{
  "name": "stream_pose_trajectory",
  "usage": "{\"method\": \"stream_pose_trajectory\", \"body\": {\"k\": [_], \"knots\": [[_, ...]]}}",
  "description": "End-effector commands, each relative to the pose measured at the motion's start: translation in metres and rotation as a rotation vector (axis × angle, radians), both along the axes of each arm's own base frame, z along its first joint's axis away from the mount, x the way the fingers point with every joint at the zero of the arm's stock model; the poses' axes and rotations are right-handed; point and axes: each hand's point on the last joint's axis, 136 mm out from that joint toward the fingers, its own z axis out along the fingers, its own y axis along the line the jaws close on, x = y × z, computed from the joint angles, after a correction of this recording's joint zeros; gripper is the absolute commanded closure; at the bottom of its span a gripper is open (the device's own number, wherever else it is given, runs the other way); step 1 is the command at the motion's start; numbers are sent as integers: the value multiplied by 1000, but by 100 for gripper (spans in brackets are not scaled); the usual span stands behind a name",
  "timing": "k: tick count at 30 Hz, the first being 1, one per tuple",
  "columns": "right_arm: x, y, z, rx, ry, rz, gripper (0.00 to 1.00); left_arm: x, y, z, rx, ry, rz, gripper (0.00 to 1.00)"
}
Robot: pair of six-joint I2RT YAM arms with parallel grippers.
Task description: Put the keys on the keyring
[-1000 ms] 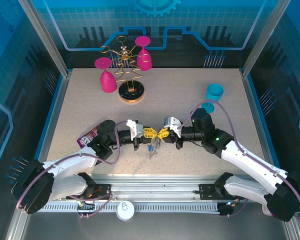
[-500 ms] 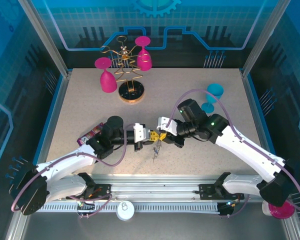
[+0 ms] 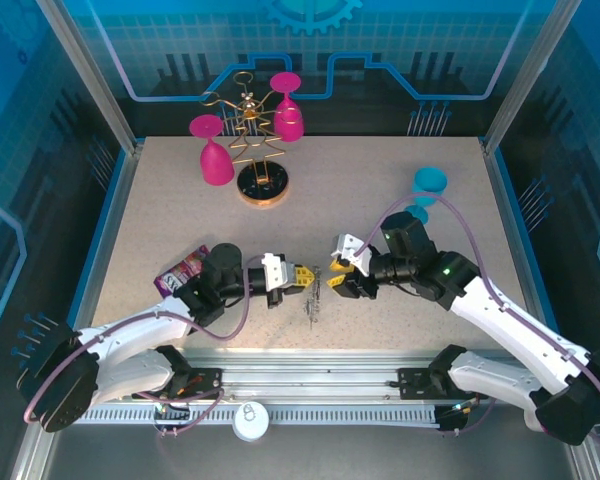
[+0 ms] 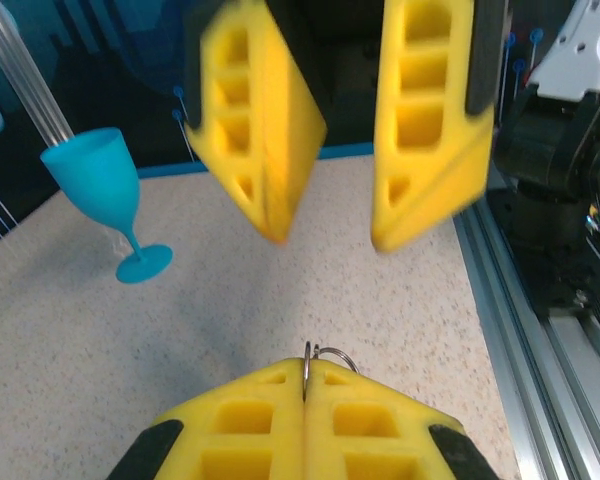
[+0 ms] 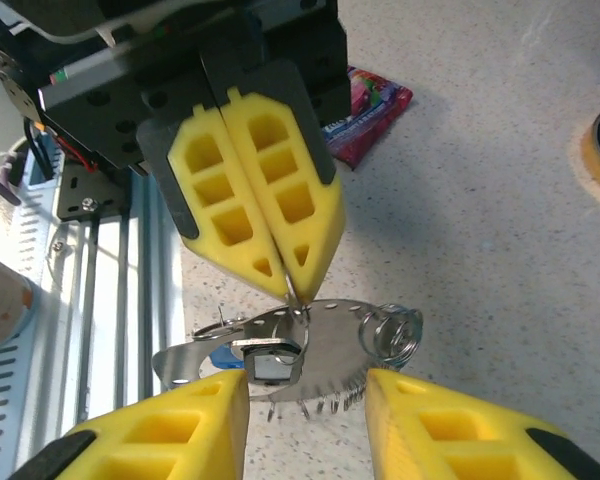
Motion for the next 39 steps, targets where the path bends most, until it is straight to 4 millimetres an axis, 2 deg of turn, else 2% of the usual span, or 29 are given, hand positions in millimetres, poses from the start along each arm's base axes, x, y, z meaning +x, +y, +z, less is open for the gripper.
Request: {"method": "stream_pose_trajectory", "body": {"k": [1,11,16,21,25,28,31,35,39], "knots": [[0,8,3,76,42,0,67,0,0,32,-122,-71,-7,100],[1,19,3,113,87,25,77,-2,-1,37,-137,-77,-20,100],[1,18,2,113,93,20,96,-4,0,39,-142,-82,-27,100],[3,18,-6,101,124,7,99,-10,0,57,-207,-107,-53,100],[-1,26,-8,118,181,28,93,-22,-1,71,-257,-113,-120,100],[0,28,-2,128,180,26,76,-22,-1,73,-258,-121,-124,100],[1,25,4,134,146,15,63,-19,-2,72,-256,-123,-116,100],[5,11,8,143,0,-33,59,-13,-2,62,-245,-103,-87,100],[-1,5,21,207,-184,7,59,-12,-2,61,-239,-105,-80,100]]}}
